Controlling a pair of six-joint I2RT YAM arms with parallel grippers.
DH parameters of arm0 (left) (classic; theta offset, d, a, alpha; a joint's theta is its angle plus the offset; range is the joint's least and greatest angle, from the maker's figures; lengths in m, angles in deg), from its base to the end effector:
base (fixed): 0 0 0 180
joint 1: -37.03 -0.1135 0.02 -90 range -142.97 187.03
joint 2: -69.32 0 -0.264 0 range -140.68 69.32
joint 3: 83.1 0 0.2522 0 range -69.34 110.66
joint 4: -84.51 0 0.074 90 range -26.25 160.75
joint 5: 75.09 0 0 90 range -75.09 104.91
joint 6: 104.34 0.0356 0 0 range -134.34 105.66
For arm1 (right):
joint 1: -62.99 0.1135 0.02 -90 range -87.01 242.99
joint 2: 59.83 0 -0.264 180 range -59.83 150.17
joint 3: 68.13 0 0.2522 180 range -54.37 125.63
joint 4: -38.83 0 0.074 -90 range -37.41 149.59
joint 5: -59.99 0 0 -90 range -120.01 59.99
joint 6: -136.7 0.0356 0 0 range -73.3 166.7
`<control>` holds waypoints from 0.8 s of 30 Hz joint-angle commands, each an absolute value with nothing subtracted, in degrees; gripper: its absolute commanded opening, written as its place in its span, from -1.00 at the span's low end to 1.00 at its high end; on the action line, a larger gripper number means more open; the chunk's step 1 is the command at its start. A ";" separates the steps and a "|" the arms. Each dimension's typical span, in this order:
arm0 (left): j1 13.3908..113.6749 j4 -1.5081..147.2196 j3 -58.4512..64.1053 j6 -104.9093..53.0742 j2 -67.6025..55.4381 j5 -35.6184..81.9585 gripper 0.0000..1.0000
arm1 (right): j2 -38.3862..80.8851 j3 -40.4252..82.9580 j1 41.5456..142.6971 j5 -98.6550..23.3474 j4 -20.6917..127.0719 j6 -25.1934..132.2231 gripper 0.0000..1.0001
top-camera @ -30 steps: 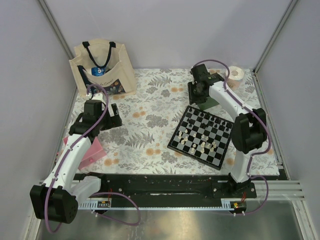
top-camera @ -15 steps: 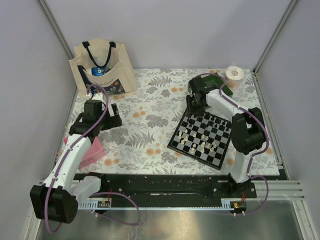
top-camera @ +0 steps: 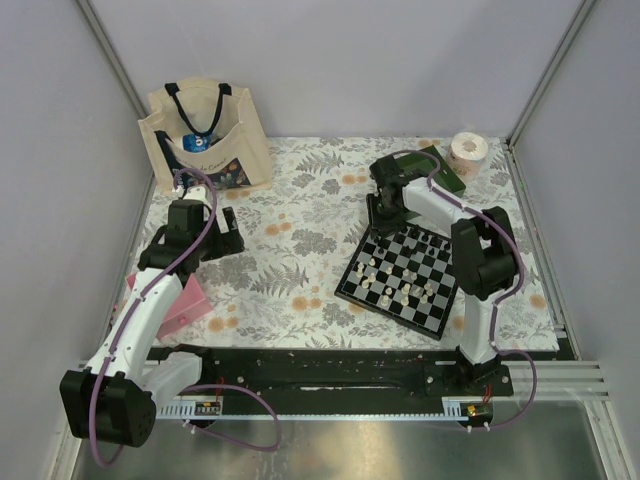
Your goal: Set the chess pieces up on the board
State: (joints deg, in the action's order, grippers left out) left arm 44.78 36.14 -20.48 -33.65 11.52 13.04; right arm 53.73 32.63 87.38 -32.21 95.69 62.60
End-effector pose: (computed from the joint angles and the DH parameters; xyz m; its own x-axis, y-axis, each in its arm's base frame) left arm 0.2083 -0.0272 0.2826 -0.6811 -0.2409 -0.6914 -0.1207 0.9684 -0.2184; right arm 0.3724 0.1704 0.1969 -0.9377 -0.1246 -0.3244 -0.1746 0.9760 0.1298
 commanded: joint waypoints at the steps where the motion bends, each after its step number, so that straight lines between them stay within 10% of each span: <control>1: 44.59 37.53 -18.01 -33.23 12.28 13.77 0.98 | 55.04 35.89 87.96 -31.51 95.04 62.87 -0.19; 24: 44.59 37.53 -17.93 -33.15 11.84 13.94 0.98 | 56.98 36.86 87.96 -30.28 97.33 61.91 -0.35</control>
State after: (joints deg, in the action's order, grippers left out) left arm 44.78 36.14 -20.48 -33.65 11.50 13.06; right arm 56.98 35.41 87.38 -31.09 96.25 62.49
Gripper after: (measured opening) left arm 0.988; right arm 0.329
